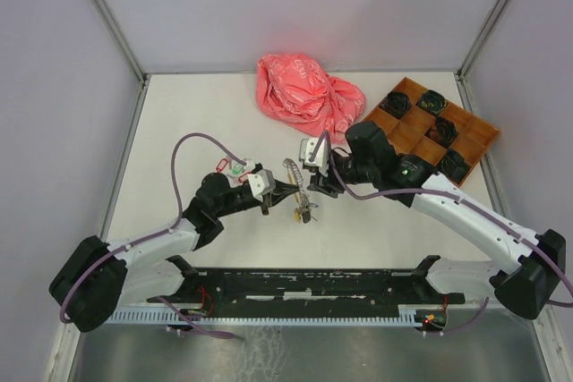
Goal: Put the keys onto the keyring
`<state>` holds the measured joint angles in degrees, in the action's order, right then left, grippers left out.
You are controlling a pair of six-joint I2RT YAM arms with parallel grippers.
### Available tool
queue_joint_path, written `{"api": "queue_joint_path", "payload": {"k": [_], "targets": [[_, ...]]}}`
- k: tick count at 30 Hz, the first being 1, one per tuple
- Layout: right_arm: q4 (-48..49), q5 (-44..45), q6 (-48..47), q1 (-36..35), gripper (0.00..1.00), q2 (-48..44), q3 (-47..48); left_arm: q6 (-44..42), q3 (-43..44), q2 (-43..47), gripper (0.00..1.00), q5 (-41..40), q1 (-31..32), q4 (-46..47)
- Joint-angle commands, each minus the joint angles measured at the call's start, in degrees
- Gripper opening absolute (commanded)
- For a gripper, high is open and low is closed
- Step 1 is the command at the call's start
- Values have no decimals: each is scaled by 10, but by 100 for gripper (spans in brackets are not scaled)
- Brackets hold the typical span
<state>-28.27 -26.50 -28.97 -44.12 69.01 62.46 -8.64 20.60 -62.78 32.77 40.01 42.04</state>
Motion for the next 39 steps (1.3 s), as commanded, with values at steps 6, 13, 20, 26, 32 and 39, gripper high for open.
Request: {"api": "queue_joint_path", "payload": {"k": [6,13,20,26,32,39], "targets": [[51,111,176,0,63,17,-1,116,27,78,3,-276,2,-64],[101,71,243,0,60,103,3,223,103,129,3,-483,2,-299],[204,49,283,-17,60,210,-6,291,184,155,3,-626,2,-526],[312,65,308,-40,58,304,-3,282,261,162,3,-675,0,-686],[370,83,317,-62,57,394,37,243,281,184,3,-698,-18,-755],[362,180,317,-98,59,450,59,218,259,193,3,-676,-48,-739]]}}
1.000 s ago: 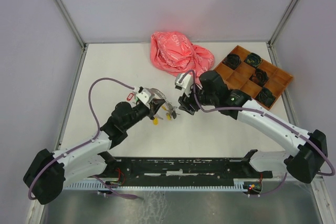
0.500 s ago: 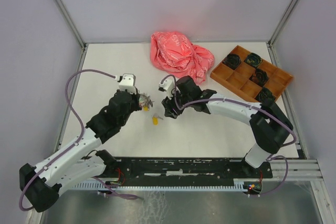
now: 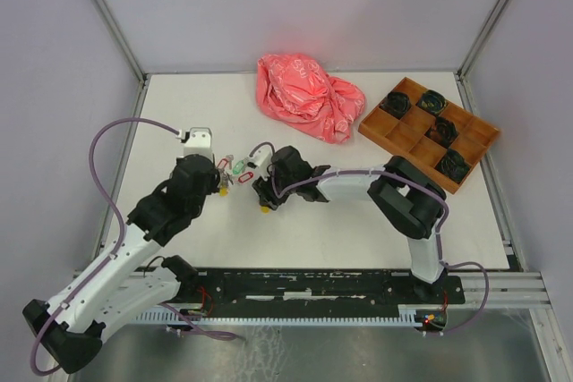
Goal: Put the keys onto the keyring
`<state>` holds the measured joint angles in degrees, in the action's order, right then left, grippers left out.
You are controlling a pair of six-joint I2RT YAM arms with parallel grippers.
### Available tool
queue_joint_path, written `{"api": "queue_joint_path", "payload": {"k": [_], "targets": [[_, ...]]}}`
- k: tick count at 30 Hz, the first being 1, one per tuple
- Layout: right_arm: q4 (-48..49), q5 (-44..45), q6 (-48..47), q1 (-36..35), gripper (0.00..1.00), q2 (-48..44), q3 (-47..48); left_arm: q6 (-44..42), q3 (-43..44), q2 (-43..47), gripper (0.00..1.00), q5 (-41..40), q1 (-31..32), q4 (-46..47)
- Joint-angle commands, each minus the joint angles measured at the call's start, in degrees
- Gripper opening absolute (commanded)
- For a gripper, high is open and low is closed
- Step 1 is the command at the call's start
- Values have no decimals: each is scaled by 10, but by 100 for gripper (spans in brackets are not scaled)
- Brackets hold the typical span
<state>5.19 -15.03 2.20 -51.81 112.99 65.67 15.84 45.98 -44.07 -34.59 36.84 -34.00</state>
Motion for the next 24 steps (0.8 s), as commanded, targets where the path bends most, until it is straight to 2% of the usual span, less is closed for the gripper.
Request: {"api": "queue_joint_path", "payload": {"k": [1,6,9,17,24], "targets": [[19,89,0,-26,60,13,27,-27,2,5,3,7,-23,26],[-31,170,2,-37,58,6,4,-31,-8,0,3,61,-49,46],[-70,203,20,-38,52,-13,-29,-38,-11,-4,3,87,-51,57],[-188,251,86,-35,33,-113,-117,-100,-22,6,3,223,-51,97],[-264,272,125,-17,33,-210,-141,-145,-20,4,3,346,-51,115]]}}
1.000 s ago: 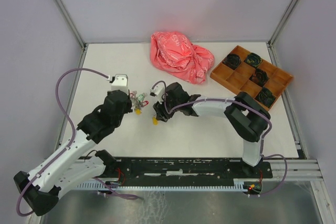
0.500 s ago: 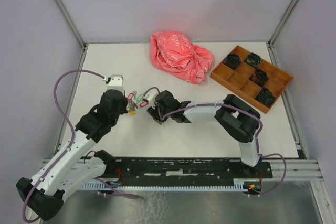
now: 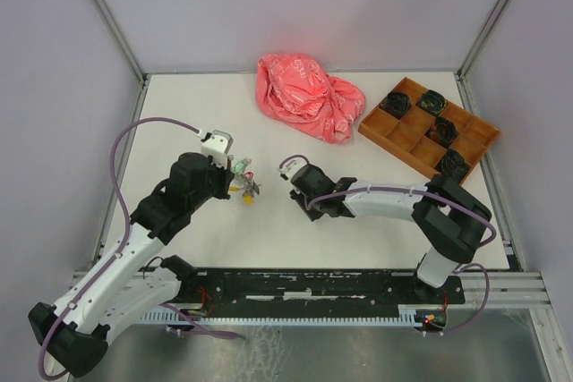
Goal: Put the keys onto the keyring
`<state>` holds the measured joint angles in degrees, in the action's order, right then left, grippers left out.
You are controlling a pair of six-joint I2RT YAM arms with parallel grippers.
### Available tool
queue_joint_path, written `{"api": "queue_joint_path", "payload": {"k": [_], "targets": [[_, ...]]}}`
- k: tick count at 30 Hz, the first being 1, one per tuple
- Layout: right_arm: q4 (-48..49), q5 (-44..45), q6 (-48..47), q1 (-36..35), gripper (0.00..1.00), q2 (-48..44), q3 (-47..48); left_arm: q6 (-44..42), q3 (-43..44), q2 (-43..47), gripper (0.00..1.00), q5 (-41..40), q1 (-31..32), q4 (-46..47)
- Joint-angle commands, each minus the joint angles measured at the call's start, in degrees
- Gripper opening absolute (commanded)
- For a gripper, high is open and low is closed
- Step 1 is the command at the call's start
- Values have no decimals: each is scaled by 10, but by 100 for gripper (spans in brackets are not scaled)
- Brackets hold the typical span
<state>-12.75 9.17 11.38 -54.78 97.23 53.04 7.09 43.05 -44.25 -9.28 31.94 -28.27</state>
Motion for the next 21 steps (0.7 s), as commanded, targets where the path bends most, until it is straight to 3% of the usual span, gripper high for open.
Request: {"api": "queue_joint_path", "payload": {"k": [1,9,17,21], "targets": [[-88,30,35,14,34,-63,-13,-63,12,2,3,106,-2,55],[-110,9,28,22,51,-83,23,-75,22,-28,3,141,-2,56],[-133,39,98,28,49,-75,53,-69,2,-31,3,145,-2,70],[-113,27,79,28,45,-48,60,-68,1,-33,3,143,-2,64]]}}
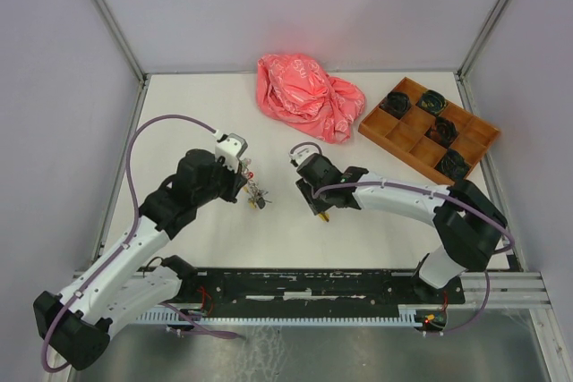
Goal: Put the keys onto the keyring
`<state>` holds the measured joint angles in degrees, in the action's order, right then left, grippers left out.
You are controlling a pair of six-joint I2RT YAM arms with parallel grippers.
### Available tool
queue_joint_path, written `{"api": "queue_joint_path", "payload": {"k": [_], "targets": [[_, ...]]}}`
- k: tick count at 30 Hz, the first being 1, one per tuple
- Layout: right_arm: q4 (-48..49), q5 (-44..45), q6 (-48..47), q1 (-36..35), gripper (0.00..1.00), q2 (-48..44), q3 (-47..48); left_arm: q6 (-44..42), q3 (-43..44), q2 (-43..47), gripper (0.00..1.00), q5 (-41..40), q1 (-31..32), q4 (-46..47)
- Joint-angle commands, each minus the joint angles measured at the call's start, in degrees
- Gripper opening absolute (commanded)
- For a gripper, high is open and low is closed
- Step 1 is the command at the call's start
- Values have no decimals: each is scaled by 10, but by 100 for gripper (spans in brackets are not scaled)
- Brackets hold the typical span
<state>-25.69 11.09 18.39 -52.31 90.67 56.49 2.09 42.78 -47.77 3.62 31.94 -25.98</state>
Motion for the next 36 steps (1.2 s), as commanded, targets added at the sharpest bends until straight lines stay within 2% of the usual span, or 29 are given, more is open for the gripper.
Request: {"api": "queue_joint_path", "payload": {"k": [1,14,23,29,32,36], "targets": [[19,-3,2,4,45,21,27,-19,1,3,3,15,-2,41],[24,-47,-69,17,30,60,39,-18,-7,12,3,38,-2,46],[20,-52,-85,18,12,77,50,-16,-6,4,3,47,-3,48],[8,-48,-83,20,12,78,59,-17,-5,-4,3,46,-3,44],[1,-59,-93,22,17,59,62,-16,-5,-5,3,45,-2,43],[-27,-97,-109,33,29,46,71,-17,-4,-8,3,45,-3,42]]}}
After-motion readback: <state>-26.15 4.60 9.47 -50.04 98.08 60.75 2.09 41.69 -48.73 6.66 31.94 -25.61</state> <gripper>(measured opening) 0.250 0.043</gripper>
